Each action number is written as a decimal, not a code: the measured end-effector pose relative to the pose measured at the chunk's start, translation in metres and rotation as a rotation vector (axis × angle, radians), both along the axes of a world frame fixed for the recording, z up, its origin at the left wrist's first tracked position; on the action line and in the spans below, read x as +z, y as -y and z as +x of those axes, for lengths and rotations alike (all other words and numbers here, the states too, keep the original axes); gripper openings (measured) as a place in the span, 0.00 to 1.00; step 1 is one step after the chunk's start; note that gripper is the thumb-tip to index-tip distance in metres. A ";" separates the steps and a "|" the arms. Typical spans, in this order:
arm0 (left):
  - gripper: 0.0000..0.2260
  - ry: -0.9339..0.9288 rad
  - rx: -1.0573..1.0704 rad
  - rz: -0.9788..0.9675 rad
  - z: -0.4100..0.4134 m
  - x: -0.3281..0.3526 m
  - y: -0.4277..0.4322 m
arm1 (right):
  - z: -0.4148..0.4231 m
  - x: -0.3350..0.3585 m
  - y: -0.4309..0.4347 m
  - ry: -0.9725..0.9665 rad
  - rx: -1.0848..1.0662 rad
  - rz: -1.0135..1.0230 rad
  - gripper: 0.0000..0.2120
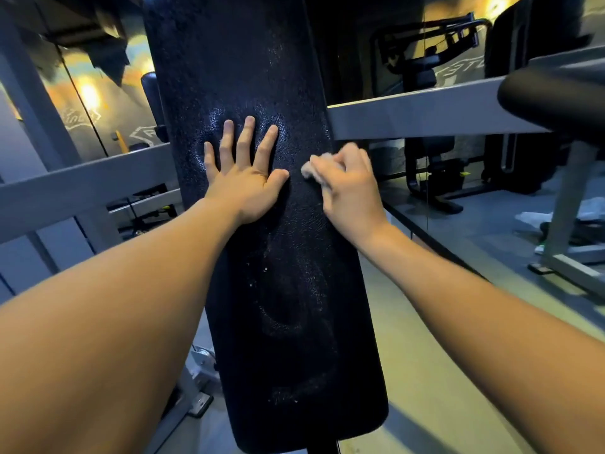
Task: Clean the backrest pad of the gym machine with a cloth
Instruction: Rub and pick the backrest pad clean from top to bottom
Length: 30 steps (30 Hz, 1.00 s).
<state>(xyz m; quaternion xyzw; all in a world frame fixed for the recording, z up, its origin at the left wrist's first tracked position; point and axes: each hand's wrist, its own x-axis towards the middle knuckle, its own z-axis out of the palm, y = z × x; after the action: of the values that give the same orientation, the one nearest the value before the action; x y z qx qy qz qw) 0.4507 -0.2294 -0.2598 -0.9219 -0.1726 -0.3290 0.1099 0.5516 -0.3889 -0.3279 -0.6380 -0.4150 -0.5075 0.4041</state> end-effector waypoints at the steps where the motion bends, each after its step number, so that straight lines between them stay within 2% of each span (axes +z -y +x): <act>1: 0.32 0.000 0.000 0.001 0.000 0.000 0.000 | 0.005 0.018 -0.005 -0.007 -0.019 0.014 0.09; 3: 0.32 -0.005 -0.004 0.000 0.000 0.001 0.000 | 0.010 0.053 -0.014 -0.016 -0.061 0.004 0.05; 7: 0.32 -0.007 -0.011 -0.002 -0.002 0.001 -0.001 | 0.012 0.076 -0.026 0.001 -0.136 -0.010 0.04; 11: 0.34 0.004 -0.018 0.012 -0.002 0.000 -0.001 | 0.007 0.068 -0.019 -0.121 -0.172 -0.016 0.15; 15: 0.34 0.014 -0.018 0.027 -0.002 -0.001 -0.002 | 0.012 0.089 -0.018 -0.105 -0.212 -0.113 0.12; 19: 0.34 0.012 -0.027 0.021 -0.003 0.000 -0.002 | 0.014 0.107 -0.018 -0.155 -0.316 -0.153 0.13; 23: 0.33 0.010 -0.041 0.011 -0.003 0.000 -0.002 | 0.001 0.074 -0.015 -0.121 -0.345 -0.204 0.11; 28: 0.32 -0.004 -0.050 -0.011 -0.004 0.001 -0.001 | -0.015 -0.023 0.015 0.027 -0.289 -0.287 0.09; 30: 0.32 0.003 -0.053 -0.009 -0.004 0.000 -0.002 | -0.011 -0.034 0.021 0.098 -0.280 -0.336 0.07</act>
<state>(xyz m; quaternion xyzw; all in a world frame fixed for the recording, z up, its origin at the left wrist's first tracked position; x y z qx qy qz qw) 0.4468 -0.2274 -0.2597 -0.9261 -0.1498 -0.3324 0.0968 0.5409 -0.4095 -0.3619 -0.7223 -0.4202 -0.5126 0.1974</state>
